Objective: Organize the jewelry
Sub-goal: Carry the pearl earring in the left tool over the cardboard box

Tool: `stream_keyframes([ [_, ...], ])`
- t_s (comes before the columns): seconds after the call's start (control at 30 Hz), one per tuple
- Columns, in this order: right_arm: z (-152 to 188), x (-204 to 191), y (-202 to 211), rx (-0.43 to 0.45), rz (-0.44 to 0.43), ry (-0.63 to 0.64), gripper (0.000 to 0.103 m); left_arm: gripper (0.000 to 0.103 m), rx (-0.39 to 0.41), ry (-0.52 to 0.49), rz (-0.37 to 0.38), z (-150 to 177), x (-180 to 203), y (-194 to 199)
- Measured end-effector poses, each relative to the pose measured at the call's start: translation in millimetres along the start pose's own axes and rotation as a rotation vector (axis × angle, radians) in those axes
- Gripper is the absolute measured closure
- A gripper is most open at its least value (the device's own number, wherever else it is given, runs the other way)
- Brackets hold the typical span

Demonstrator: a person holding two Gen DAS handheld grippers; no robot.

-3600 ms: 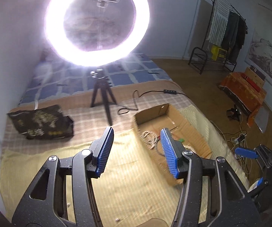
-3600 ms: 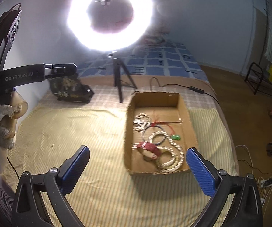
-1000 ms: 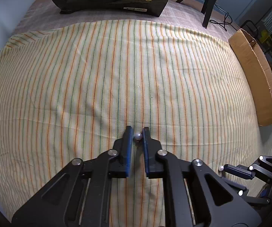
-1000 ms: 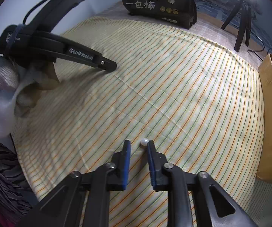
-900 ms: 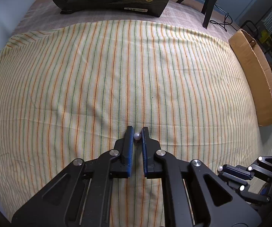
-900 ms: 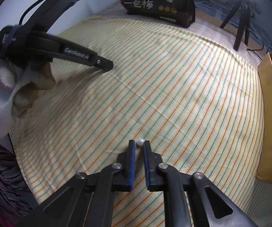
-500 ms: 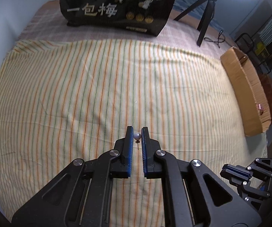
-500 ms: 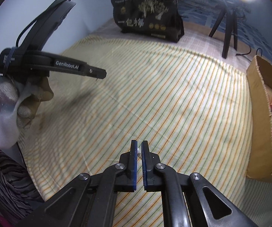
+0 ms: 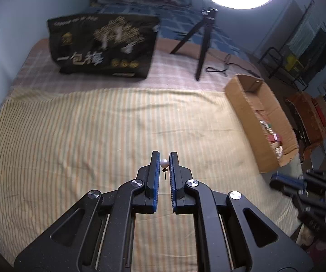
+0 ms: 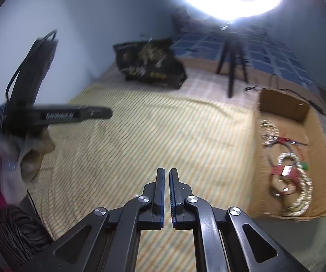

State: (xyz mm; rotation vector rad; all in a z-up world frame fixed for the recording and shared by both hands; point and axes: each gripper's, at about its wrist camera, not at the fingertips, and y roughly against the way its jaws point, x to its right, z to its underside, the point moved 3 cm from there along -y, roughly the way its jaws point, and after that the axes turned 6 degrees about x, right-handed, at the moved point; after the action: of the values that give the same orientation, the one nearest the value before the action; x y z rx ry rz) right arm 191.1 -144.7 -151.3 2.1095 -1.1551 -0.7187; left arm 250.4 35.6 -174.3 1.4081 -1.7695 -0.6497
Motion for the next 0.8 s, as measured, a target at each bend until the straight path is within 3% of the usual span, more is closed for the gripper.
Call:
stream_keyframes([
  [0.4, -19.0, 78.2, 44.7, 0.096, 0.102, -0.125, 0.101, 0.097, 0.044, -0.064, 0.082, -13.7, 69.5, 0.5],
  [0.8, -33.6, 138.2, 50.1, 0.117, 0.159, -0.193, 0.101, 0.097, 0.059, -0.101, 0.160, -26.8, 130.6, -14.9],
])
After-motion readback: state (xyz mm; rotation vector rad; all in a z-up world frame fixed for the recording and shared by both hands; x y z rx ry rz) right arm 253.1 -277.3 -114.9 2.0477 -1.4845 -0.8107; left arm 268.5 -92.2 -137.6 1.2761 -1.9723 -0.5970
